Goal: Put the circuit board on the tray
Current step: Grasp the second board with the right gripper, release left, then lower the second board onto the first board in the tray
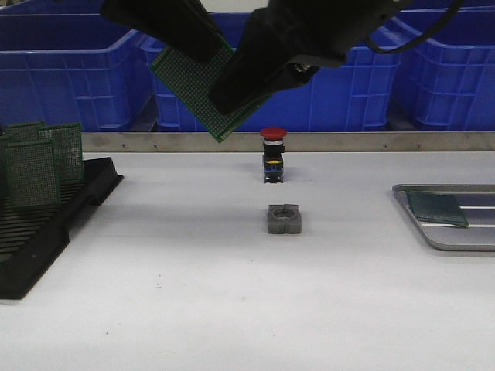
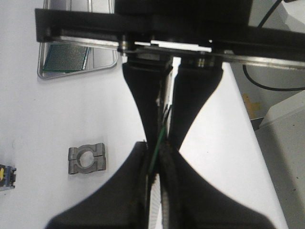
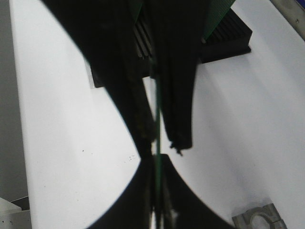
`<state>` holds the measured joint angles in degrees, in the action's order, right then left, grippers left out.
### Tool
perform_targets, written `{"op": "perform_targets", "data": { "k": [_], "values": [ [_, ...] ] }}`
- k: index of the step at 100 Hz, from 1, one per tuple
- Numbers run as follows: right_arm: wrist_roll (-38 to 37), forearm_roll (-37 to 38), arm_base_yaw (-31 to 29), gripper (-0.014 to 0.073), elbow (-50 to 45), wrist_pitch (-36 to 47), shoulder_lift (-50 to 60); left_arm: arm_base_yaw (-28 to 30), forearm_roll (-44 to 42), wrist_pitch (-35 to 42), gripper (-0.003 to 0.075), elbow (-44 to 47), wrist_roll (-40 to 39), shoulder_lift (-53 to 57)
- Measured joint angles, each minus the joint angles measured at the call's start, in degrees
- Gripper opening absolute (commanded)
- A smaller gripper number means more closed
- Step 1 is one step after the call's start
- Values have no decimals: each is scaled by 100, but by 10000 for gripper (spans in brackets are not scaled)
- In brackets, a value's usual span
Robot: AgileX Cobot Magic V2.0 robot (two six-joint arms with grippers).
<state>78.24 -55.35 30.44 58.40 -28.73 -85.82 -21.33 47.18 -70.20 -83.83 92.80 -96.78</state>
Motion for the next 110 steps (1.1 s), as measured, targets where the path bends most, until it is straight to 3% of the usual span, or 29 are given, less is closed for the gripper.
{"op": "perform_targets", "data": {
  "k": [15, 24, 47, 77, 110],
  "values": [
    [-153, -29, 0, -115, 0, 11, -9, 0, 248, 20, 395, -13, -10, 0],
    [-308, -40, -61, -115, 0, -1, -9, 0, 257, 20, 475, -13, -21, 0],
    [-882, -40, -668, -115, -162, -387, -9, 0, 261, 182, 481, -13, -32, 0],
    [-1015, -51, -2165, -115, -879, -298, -214, 0, 270, 397, 481, -13, -32, 0],
    [-1027, -1168, -3564, -77, -900, 449, -1011, 0, 323, 397, 481, -13, -32, 0]
  ]
}}
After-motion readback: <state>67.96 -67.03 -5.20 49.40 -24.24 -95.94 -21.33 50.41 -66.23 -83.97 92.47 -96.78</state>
